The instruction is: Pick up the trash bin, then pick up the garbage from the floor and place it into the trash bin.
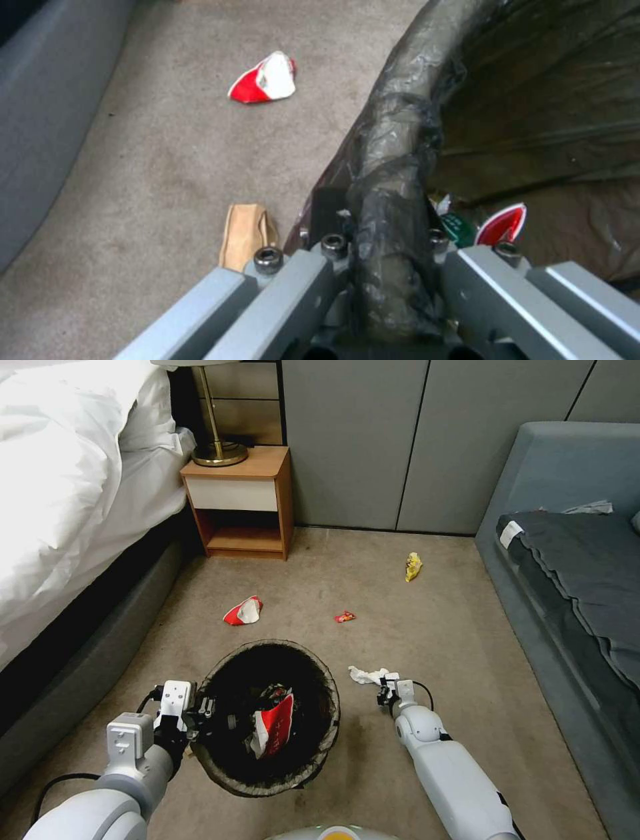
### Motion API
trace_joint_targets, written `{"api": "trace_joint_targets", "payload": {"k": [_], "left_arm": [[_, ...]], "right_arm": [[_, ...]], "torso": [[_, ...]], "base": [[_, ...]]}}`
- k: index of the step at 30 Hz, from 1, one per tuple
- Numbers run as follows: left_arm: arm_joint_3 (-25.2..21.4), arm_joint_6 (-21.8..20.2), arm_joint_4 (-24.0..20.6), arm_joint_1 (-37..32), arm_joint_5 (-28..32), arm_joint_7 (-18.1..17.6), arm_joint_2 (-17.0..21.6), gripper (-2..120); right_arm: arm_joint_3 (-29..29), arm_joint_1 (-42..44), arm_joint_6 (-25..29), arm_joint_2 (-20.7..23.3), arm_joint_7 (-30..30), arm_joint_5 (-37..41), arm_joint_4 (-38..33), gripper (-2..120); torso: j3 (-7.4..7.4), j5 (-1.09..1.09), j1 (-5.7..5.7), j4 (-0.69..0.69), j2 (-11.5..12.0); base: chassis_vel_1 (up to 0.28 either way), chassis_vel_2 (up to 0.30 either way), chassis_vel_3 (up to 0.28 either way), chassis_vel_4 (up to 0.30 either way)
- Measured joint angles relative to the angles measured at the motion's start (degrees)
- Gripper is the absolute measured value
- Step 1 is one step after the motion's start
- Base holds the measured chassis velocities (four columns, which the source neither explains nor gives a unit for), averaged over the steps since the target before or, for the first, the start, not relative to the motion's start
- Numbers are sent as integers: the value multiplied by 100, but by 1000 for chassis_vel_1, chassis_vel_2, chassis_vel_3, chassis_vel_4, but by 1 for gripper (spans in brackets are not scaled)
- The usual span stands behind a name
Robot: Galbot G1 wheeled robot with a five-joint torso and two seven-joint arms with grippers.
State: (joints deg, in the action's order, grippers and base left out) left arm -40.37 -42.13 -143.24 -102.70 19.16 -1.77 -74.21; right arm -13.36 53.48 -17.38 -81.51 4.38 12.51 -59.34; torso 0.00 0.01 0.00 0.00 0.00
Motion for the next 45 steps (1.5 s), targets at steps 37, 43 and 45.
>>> {"api": "trace_joint_targets", "payload": {"k": [37,43,45], "left_arm": [[81,0,0,-44,11,5,89,1],[149,0,0,-40,-66,-3,27,1],[155,0,0,-42,-82,-5,17,1]], "right_arm": [[653,1860,-1039,3074,-135,2163,-8117,0],[1508,1342,-1165,3081,-240,2287,-8314,0],[1706,1225,-1186,3064,-251,2288,-8311,0]], "torso": [[0,-2,-1,1,0],[0,-1,0,0,0],[0,-1,0,0,0]], "base": [[0,0,0,0],[0,0,0,0],[0,0,0,0]]}}
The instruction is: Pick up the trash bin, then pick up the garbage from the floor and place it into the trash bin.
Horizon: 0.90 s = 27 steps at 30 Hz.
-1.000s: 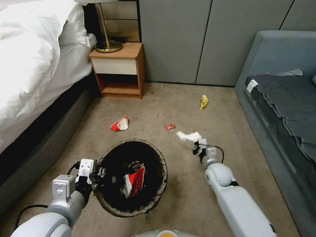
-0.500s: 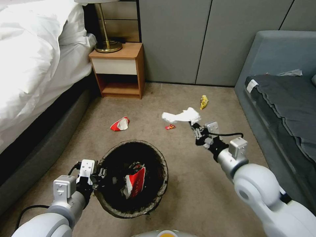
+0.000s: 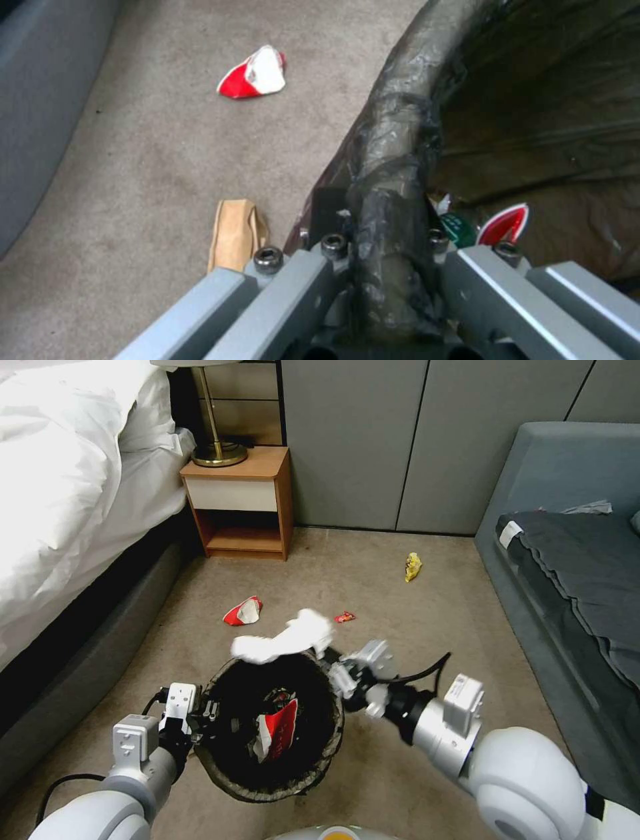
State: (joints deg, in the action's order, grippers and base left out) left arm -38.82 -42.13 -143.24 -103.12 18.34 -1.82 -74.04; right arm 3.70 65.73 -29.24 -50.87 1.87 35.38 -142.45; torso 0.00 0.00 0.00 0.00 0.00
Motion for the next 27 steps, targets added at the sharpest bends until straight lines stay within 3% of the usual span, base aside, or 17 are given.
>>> {"api": "trace_joint_targets", "payload": {"k": [9,18,27], "left_arm": [[37,0,0,-35,-17,-24,-109,1],[19,0,0,-47,-29,-29,-131,1],[14,0,0,-50,-29,-30,-131,1]], "right_arm": [[981,-274,-95,-285,11,-167,299,0],[1063,-238,-140,-263,12,-260,460,0],[778,-59,-144,-148,14,-258,399,0]], "torso": [[0,0,0,0,0],[0,0,0,0,0],[0,0,0,1,0]], "base": [[0,0,0,0],[0,0,0,0],[0,0,0,0]]}}
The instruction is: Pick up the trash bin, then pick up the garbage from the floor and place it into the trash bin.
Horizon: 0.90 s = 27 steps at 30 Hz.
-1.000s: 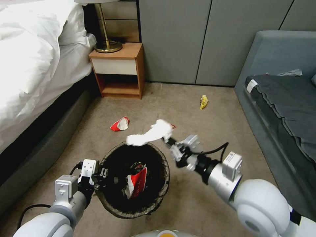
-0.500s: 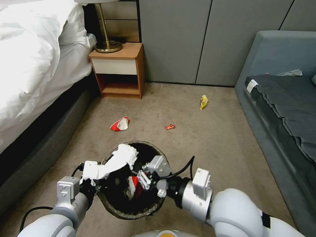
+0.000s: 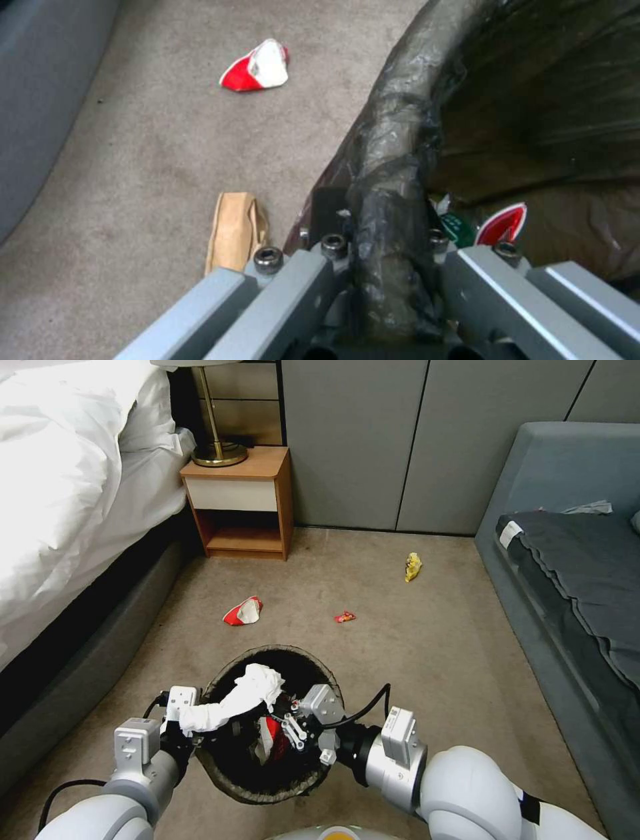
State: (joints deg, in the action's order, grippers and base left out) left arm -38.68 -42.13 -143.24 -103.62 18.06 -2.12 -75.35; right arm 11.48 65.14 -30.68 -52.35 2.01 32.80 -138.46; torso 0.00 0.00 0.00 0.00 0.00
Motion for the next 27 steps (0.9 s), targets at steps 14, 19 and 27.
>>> {"api": "trace_joint_targets", "payload": {"k": [14,19,27], "left_arm": [[-18,0,0,-13,2,9,6,1],[-5,0,0,-2,2,17,-23,1],[-11,0,0,0,15,24,-10,1]], "right_arm": [[-223,189,-45,57,12,7,-53,0],[-255,223,-105,58,20,-38,-33,0],[-285,278,-109,102,25,-117,-6,28]], "torso": [[0,0,0,0,0],[0,0,0,0,0],[0,0,0,0,0]], "base": [[0,0,0,0],[0,0,0,0],[0,0,0,0]]}}
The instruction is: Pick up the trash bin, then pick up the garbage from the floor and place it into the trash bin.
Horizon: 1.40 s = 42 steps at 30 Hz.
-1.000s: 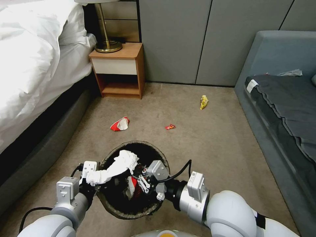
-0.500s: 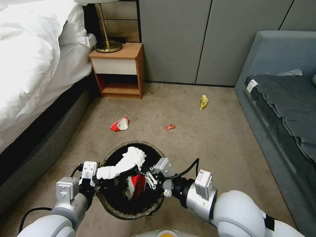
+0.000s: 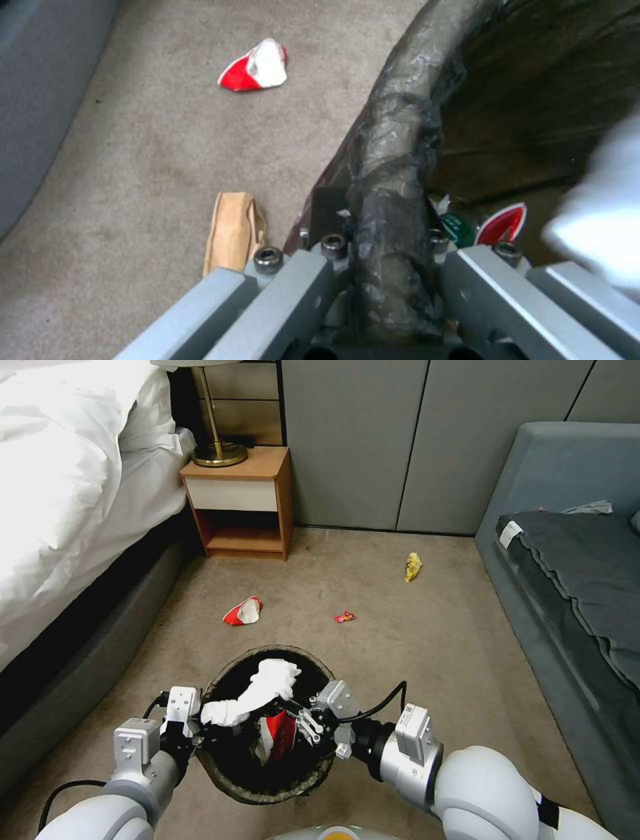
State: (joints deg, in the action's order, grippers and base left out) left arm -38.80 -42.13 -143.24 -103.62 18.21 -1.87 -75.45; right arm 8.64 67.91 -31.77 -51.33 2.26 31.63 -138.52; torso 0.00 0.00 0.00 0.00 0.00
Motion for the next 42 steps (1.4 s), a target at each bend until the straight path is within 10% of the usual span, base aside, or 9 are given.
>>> {"api": "trace_joint_targets", "payload": {"k": [20,42], "left_arm": [[-15,0,0,2,19,12,34,1],[-167,0,0,3,61,27,34,1]], "right_arm": [[-219,402,119,51,2,-130,-48,98],[-2732,2238,1509,-603,933,-856,-483,100]], "torso": [[0,0,0,0,0],[0,0,0,0,0]], "base": [[0,0,0,0],[0,0,0,0]]}}
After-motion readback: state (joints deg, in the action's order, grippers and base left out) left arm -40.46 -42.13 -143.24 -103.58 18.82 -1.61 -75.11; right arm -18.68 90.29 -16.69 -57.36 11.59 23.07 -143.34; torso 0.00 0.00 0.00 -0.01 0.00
